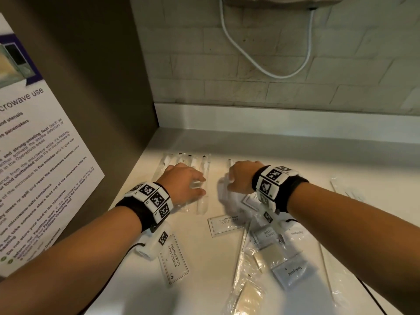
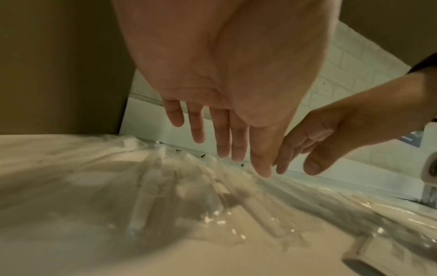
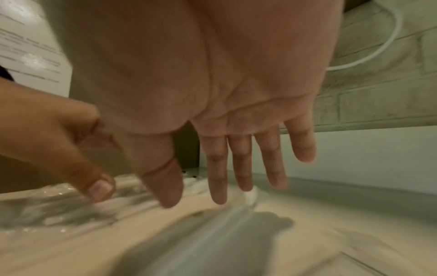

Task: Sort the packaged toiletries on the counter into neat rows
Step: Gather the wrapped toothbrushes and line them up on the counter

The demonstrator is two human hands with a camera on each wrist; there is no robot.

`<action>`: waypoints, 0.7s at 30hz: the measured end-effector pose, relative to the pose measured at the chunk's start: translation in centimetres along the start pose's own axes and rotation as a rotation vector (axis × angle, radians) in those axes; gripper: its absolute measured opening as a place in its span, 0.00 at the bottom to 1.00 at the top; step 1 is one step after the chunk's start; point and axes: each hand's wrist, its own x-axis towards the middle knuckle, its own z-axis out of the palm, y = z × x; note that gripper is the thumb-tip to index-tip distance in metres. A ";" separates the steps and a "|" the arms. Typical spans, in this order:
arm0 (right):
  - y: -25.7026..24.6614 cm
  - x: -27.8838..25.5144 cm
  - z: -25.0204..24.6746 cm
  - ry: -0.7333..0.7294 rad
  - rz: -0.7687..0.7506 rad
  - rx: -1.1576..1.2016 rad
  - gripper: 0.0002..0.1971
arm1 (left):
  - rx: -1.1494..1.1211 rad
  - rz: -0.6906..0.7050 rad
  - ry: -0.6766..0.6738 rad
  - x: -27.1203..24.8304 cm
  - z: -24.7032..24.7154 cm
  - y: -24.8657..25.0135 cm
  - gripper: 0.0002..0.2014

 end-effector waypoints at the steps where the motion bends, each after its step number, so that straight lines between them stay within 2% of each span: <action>1: 0.5 -0.2 0.1 -0.022 0.009 0.016 0.24 | 0.024 0.017 -0.025 0.0 0.1 0.2 0.23; 5: 1.4 -0.8 1.5 -0.081 -0.030 0.094 0.36 | 0.088 0.052 -0.061 0.2 0.7 0.8 0.23; 15: -1.0 -0.7 2.5 0.012 -0.099 0.160 0.31 | 0.132 0.077 -0.067 0.2 0.7 0.2 0.24; 21: -0.8 -0.7 2.7 -0.012 -0.095 0.217 0.36 | 0.139 0.051 -0.087 0.1 0.7 0.1 0.23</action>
